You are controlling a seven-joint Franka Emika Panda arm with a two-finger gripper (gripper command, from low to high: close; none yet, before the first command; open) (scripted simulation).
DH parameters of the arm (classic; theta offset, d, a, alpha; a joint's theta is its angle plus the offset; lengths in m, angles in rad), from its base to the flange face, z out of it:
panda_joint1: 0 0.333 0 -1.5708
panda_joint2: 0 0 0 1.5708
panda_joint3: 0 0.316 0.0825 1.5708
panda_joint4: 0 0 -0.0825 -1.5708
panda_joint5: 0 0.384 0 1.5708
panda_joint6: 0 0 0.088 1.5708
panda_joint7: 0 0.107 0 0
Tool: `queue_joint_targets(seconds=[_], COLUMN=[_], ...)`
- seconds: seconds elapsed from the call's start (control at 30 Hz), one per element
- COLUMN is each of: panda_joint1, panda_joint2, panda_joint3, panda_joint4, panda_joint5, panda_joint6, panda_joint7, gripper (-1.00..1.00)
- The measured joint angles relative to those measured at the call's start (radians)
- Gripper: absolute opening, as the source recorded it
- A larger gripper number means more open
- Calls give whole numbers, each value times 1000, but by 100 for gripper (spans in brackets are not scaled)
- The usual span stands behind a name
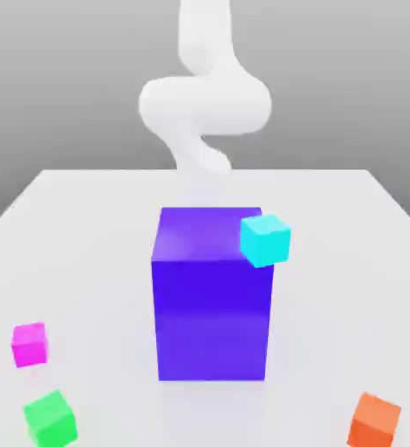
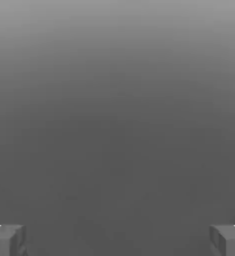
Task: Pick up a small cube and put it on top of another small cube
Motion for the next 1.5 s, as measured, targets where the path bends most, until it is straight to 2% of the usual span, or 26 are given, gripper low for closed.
queue_joint_targets(seconds=[0.3,0.63,0.83,1.0,1.2,1.23,1.5], panda_joint1=[-227,-407,-509,-577,-611,-613,-614], panda_joint2=[276,573,741,874,1075,1096,1069], panda_joint3=[21,-42,-92,-81,-48,-46,-46], panda_joint4=[-86,-180,-241,-290,-262,-259,-263], panda_joint5=[-129,-197,-128,33,99,100,97], panda_joint6=[126,267,363,445,602,618,598], panda_joint7=[250,469,523,490,456,455,459], gripper=[0,0,0,0,0,-100,-100])
